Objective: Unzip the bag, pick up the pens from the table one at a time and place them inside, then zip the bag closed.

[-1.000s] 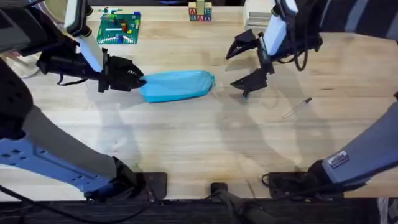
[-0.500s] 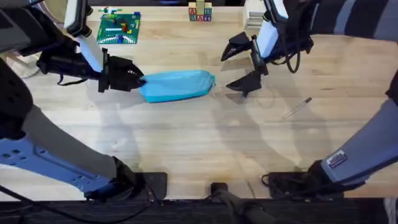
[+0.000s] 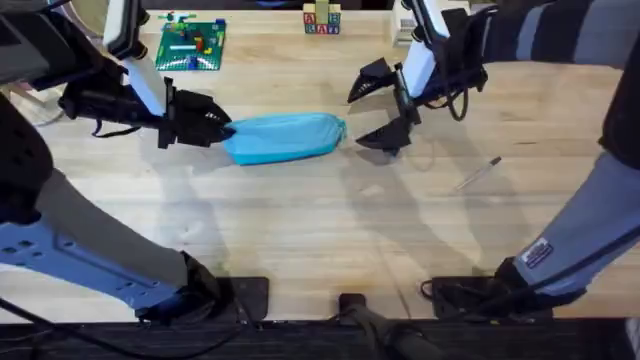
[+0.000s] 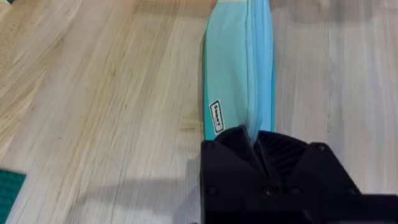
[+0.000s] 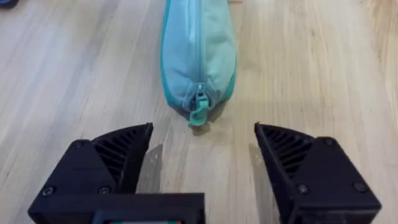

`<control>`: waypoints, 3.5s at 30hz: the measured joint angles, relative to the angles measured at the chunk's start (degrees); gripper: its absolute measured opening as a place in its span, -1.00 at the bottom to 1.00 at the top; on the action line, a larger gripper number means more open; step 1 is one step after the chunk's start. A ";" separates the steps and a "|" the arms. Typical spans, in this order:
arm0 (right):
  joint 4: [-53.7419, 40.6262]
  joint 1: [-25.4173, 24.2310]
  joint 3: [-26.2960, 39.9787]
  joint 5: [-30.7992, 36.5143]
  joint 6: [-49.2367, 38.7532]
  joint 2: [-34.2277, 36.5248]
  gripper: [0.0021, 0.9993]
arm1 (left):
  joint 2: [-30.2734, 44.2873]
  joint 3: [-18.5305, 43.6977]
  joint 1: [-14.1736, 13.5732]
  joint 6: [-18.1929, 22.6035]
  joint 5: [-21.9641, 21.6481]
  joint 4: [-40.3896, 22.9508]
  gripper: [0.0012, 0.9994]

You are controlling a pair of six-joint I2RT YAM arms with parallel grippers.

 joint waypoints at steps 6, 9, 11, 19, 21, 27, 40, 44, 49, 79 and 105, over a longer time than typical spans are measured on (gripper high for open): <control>2.30 0.84 0.02 -0.47 3.65 0.14 0.99 | 0.00 0.00 0.00 0.00 -0.01 0.01 -0.92; 3.14 1.74 0.02 -0.48 4.48 0.14 0.99 | 0.00 0.00 0.00 0.00 -0.01 0.00 -0.92; 4.11 2.46 0.02 -0.52 4.97 0.20 0.99 | 0.00 0.00 0.00 0.00 0.00 0.01 -0.92; 6.44 3.59 0.02 -0.84 7.10 2.49 0.99 | 0.00 0.00 0.00 0.00 0.00 0.01 -0.92; 6.50 3.57 0.02 -0.84 7.73 3.14 0.99 | 0.00 0.00 0.00 0.00 0.00 0.01 -0.92; 6.59 3.57 0.04 -0.84 8.33 3.79 0.99 | 0.00 0.00 0.00 0.02 -0.02 -0.01 -0.92; 6.57 3.57 0.04 -0.84 8.53 3.77 0.99 | 0.00 0.00 0.00 0.00 0.00 -0.01 -0.92; 6.57 3.57 0.04 -0.84 8.53 3.79 0.99 | 0.00 0.00 0.00 0.00 0.00 0.01 -0.92; 6.57 3.57 0.04 -0.84 8.54 3.79 0.99 | 0.00 0.00 0.00 0.00 0.00 0.01 -0.92; 6.18 3.57 0.04 -3.56 9.16 3.79 -0.93 | 0.00 0.00 0.02 0.00 0.00 0.08 -0.92; 5.92 3.02 0.20 -8.39 10.78 2.53 -0.94 | 0.00 0.00 0.02 0.00 -0.24 0.15 -0.92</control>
